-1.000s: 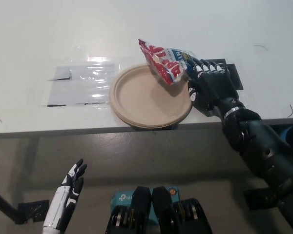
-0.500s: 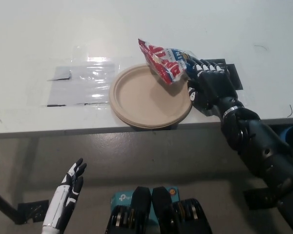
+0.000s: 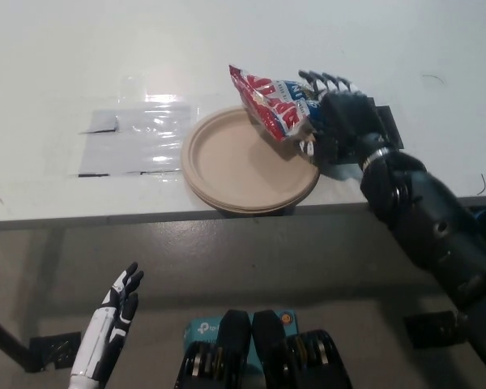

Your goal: The robot picks up a small bag of sunflower seeds on the right hand side and take it to the empty plate on the left hand side then pours some sunflower seeds on to the plate.

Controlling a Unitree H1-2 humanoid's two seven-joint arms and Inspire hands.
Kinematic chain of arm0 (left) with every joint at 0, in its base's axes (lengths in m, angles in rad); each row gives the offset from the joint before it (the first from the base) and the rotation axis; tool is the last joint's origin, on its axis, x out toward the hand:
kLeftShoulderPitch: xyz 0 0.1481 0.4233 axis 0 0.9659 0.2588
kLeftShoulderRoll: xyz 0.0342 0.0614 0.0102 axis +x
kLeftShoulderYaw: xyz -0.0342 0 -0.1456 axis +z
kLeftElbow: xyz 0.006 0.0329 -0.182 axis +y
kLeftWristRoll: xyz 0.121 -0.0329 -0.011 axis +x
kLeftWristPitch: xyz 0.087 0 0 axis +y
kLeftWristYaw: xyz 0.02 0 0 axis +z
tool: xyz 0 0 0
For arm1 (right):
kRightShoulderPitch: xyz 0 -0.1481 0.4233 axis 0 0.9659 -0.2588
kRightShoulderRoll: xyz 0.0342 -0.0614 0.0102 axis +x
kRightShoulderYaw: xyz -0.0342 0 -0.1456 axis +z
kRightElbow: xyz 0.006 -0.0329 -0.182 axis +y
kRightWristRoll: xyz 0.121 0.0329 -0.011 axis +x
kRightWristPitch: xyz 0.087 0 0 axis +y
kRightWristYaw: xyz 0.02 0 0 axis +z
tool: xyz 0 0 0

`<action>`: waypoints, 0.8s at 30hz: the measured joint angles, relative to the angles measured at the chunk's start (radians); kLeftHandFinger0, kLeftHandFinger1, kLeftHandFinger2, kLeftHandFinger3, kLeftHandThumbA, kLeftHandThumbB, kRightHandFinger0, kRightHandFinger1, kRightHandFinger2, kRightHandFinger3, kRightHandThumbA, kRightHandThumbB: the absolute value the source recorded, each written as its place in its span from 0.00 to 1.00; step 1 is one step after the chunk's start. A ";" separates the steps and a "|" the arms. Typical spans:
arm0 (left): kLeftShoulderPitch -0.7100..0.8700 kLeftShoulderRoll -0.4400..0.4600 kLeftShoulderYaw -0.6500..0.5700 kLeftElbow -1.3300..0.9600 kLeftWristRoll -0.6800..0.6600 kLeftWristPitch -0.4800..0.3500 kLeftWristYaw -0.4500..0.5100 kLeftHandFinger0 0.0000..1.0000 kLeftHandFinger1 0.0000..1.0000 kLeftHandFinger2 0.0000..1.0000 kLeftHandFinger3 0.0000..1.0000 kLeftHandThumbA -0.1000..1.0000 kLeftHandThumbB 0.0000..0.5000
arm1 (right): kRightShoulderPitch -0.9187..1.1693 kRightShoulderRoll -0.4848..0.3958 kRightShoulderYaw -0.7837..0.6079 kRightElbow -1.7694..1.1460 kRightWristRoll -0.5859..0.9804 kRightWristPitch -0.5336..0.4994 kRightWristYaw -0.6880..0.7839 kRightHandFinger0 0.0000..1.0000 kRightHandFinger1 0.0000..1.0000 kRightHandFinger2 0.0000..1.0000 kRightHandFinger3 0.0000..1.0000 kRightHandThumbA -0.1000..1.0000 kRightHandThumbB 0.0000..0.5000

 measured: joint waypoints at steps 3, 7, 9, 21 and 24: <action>-0.004 0.002 -0.001 0.000 0.002 0.000 0.000 1.00 1.00 1.00 1.00 1.00 0.39 | -0.016 0.000 -0.001 -0.003 0.003 0.012 0.020 1.00 1.00 1.00 1.00 0.82 1.00; -0.006 0.006 -0.002 0.000 0.007 0.000 0.000 1.00 1.00 1.00 1.00 1.00 0.37 | -0.025 0.000 -0.001 -0.004 0.005 0.031 0.042 1.00 1.00 1.00 1.00 0.81 1.00; -0.006 0.006 -0.002 -0.001 0.009 0.000 0.000 1.00 1.00 1.00 1.00 1.00 0.36 | -0.027 0.000 -0.001 0.011 0.005 0.036 0.045 1.00 1.00 1.00 1.00 0.78 1.00; -0.006 0.007 -0.002 -0.004 0.011 0.000 0.000 1.00 1.00 1.00 1.00 1.00 0.38 | -0.048 0.000 0.019 0.107 0.001 0.066 0.072 1.00 1.00 1.00 1.00 0.75 1.00; -0.006 0.007 -0.002 -0.006 0.011 0.002 0.000 1.00 1.00 1.00 1.00 1.00 0.35 | -0.050 0.000 0.025 0.119 0.001 0.072 0.079 1.00 1.00 1.00 1.00 0.76 1.00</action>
